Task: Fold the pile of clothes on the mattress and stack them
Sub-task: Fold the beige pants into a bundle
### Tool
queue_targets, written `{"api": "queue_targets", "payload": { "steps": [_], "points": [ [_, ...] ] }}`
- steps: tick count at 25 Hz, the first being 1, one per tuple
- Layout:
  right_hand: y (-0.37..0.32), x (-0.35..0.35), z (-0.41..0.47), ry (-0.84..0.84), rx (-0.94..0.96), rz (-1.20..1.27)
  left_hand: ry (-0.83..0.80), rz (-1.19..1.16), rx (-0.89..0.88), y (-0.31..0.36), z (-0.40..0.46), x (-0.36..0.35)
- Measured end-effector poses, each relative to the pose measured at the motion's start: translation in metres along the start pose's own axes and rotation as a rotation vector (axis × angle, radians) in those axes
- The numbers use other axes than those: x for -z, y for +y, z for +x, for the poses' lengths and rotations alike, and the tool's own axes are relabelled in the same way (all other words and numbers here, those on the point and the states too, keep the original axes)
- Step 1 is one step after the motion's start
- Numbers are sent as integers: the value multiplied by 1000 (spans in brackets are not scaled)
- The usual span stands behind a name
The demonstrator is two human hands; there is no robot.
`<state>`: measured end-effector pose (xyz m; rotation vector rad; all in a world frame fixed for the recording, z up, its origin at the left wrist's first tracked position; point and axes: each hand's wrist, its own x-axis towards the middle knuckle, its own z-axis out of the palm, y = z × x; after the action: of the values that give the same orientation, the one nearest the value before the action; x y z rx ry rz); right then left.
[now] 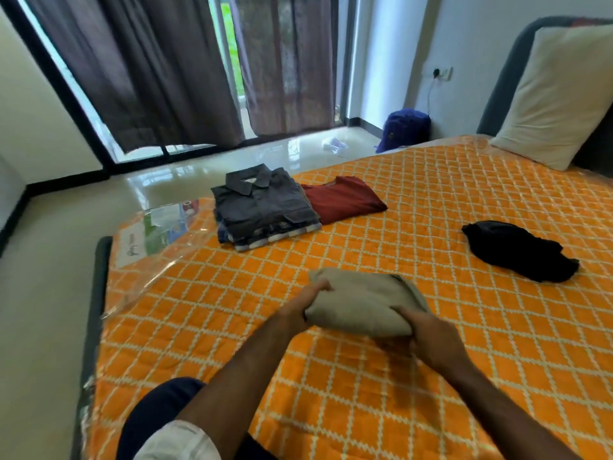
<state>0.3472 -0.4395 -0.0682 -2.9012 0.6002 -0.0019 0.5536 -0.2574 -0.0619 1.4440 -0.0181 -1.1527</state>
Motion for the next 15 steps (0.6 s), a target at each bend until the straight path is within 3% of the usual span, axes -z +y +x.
{"api": "queue_targets", "payload": {
  "steps": [1,4,8,11,15],
  "points": [
    [-19,26,21,19,50,2,17,-28,-40,18,-5,22],
    [-106,96,101,-132,289,-8,115,-110,-159,73,-37,116],
    [-244,130,231,-145,574,-8,223,-211,-309,142,-103,240],
    [-335,129,316,-46,642,17,270,-69,-462,201,-129,308],
    [-416,107,391,240,721,-166,518,-121,-463,251,-103,405]
  ]
}}
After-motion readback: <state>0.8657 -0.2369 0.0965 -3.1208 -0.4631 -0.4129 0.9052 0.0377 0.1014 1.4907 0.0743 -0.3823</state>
